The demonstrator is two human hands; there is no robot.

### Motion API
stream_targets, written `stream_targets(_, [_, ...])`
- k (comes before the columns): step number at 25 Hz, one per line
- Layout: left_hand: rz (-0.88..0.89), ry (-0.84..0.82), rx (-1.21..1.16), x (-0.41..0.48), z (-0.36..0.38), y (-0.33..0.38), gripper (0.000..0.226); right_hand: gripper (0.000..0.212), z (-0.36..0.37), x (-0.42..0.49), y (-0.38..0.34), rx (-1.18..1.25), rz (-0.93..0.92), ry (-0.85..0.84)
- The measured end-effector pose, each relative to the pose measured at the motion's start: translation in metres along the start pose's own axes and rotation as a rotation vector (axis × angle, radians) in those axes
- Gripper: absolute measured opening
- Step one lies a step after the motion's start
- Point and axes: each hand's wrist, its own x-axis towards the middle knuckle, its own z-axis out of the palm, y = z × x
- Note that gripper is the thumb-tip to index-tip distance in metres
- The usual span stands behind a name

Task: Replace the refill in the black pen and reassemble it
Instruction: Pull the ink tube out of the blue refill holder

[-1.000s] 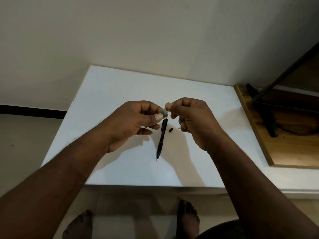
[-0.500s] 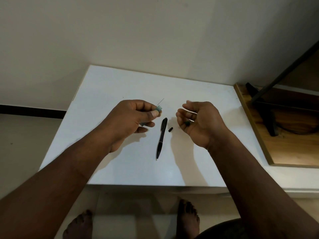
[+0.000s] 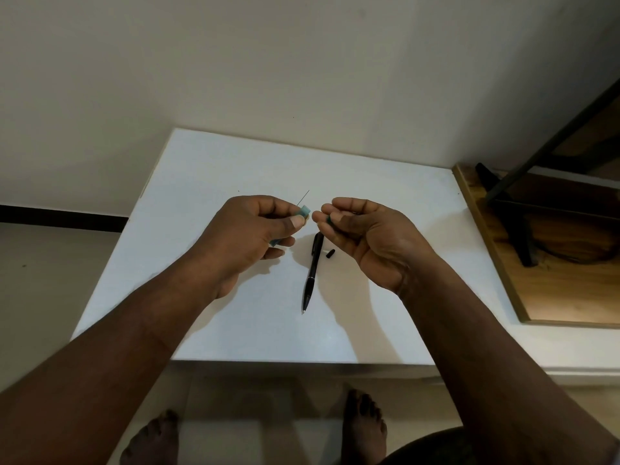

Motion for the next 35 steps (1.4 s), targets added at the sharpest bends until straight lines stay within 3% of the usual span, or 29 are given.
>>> stream_targets(13, [0.036, 0.038, -0.027, 0.0011, 0.0024, -0.0008, 0.01, 0.026, 0.0032, 0.0014, -0.0004, -0.165, -0.104, 0.04])
stream_targets(18, [0.031, 0.055, -0.003, 0.0014, 0.0037, -0.0022, 0.009, 0.014, 0.0038, -0.0012, 0.0019, -0.352, -0.189, 0.037])
stream_targets(27, [0.071, 0.033, 0.067, 0.0015, 0.0051, -0.0049, 0.01, 0.013, 0.0062, -0.0055, 0.0026, -0.468, -0.349, -0.001])
stream_targets(35, [0.103, 0.037, 0.11, 0.0011, 0.0044, -0.0065, 0.009, 0.008, 0.0046, -0.0036, 0.0033, -0.433, -0.267, -0.047])
